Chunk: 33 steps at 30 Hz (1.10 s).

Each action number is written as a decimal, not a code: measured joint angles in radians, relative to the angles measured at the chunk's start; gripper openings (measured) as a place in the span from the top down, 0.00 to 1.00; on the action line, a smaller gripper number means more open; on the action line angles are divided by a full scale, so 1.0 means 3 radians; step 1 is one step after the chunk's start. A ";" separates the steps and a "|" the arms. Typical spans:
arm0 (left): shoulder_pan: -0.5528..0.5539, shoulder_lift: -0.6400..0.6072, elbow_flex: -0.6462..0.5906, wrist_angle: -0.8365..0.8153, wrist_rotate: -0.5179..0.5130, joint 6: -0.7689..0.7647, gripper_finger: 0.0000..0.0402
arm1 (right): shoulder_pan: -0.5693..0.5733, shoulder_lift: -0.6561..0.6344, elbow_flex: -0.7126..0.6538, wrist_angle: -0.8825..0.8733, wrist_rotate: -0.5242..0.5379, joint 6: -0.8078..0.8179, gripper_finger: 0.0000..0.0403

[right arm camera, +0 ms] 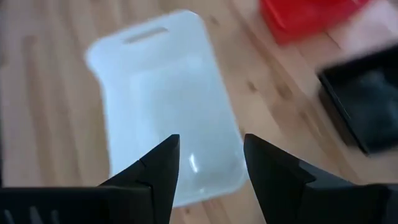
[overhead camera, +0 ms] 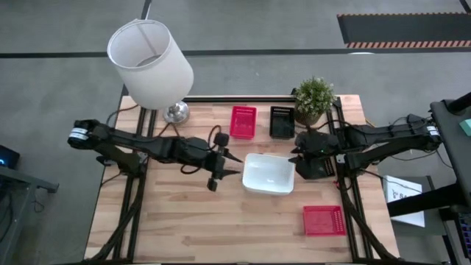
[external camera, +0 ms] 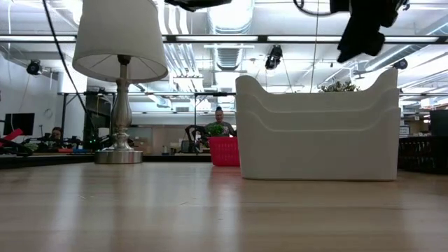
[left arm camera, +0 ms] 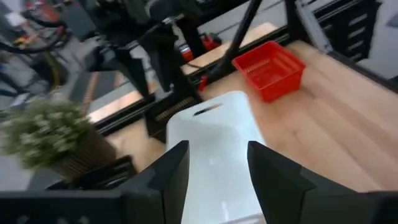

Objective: Stack baskets by color
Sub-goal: Stack the bottom black bin into the other black bins

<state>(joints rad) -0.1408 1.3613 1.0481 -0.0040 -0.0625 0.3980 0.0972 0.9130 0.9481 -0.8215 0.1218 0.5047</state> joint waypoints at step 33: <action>0.0006 -0.0811 -0.0640 0.0138 -0.0607 -0.0002 0.63 | -0.0125 0.0852 -0.0427 -0.1410 -0.1131 -0.0349 0.58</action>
<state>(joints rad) -0.1390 1.1180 0.8562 0.0374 -0.2447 0.3974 0.0598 1.1685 0.8201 -1.2445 -0.2176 0.3999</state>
